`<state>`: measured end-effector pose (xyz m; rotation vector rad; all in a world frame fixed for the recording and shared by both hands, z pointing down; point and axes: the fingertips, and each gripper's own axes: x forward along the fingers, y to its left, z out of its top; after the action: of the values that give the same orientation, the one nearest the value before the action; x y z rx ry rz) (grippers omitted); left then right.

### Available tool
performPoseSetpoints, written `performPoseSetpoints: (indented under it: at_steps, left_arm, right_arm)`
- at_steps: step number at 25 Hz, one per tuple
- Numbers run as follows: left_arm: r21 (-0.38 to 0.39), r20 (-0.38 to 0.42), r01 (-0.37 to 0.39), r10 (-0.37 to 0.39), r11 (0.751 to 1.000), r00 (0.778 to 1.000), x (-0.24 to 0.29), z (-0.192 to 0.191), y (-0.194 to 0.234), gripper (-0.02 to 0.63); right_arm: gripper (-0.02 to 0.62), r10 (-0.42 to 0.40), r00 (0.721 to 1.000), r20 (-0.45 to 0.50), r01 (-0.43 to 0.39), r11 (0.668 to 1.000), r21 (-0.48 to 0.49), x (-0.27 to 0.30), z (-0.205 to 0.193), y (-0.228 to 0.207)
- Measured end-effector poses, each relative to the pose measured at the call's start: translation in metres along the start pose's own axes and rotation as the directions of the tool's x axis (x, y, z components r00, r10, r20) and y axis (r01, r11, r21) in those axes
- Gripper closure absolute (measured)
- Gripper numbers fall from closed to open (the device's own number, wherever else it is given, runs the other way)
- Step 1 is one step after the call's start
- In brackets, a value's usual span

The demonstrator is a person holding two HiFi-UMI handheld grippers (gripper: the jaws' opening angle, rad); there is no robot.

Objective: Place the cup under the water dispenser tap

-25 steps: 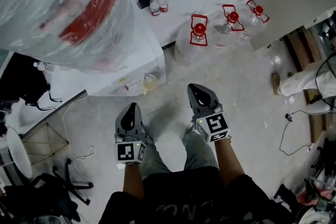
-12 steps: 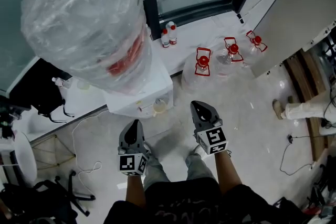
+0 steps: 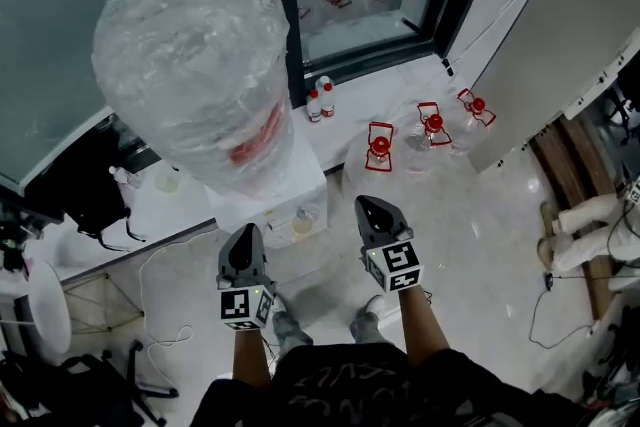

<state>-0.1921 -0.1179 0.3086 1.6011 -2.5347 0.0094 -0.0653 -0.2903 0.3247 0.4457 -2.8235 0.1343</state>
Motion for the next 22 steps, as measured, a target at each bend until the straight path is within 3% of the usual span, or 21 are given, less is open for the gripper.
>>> performPoseSetpoints:
  at_steps: [12, 22]
  left_arm:
    - [0.007, 0.063, -0.044, 0.043, 0.999, 0.997, -0.028, 0.052, 0.002, 0.589]
    - [-0.001, 0.095, -0.027, 0.027, 1.0, 0.995, -0.031, 0.078, -0.007, 0.588]
  right_arm:
    - [0.581, -0.007, 0.998, 0.067, 0.011, 0.998, -0.058, -0.032, 0.056, -0.002]
    - [0.581, -0.009, 0.991, 0.133, 0.021, 0.996, -0.086, -0.049, 0.081, -0.004]
